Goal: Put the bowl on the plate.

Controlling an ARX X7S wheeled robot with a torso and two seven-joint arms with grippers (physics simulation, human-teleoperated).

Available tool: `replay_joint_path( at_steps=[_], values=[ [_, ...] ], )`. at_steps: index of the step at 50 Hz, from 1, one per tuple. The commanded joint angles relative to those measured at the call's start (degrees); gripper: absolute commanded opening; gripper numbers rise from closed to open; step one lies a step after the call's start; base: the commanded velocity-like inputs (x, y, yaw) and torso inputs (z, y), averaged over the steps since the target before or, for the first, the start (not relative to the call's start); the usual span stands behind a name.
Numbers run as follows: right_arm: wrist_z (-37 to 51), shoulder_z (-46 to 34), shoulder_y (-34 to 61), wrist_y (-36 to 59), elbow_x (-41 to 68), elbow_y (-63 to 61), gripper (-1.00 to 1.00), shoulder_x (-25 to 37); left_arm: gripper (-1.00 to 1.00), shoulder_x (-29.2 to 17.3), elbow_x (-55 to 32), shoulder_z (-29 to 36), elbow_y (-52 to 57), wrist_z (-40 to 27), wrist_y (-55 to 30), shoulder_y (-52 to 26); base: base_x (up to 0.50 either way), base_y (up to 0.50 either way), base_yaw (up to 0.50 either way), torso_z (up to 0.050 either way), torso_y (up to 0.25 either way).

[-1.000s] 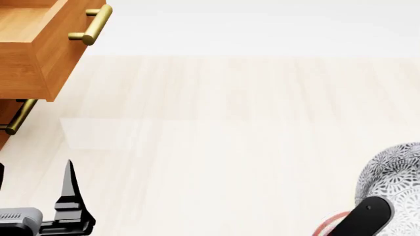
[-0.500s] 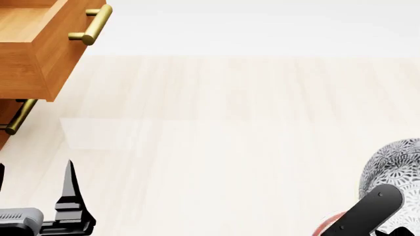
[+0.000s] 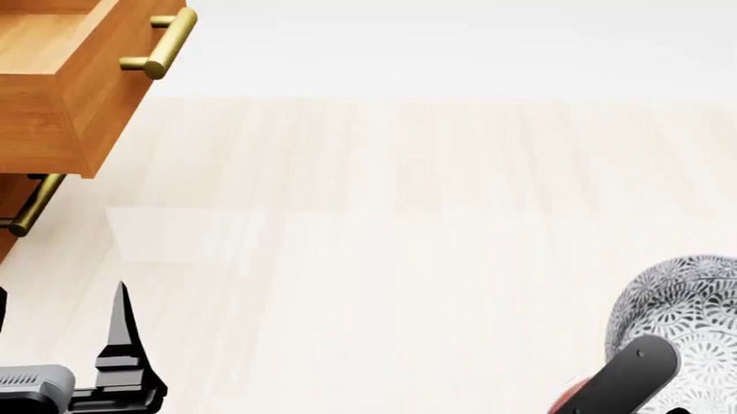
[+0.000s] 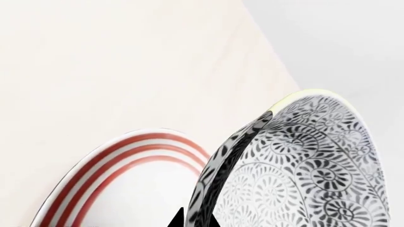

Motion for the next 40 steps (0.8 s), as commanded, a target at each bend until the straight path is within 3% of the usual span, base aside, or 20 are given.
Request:
replay_joint_path(
  at_steps=[1, 40],
  values=[
    [-0.23, 0.57, 0.17, -0.52, -2.27, 1.21, -1.0, -0.61, 1.0, 0.3, -1.29, -0.85, -0.44, 1.72, -0.24, 0.0, 0.0, 0.0, 0.0, 0.0, 0.0],
    [-0.28, -0.86, -2.94, -2.56, -3.22, 2.33, -1.0, -0.77, 1.0, -0.01, -1.42, -0.34, -0.47, 1.4, 0.04, -0.13, 0.0, 0.0, 0.0, 0.0, 0.001]
  ],
)
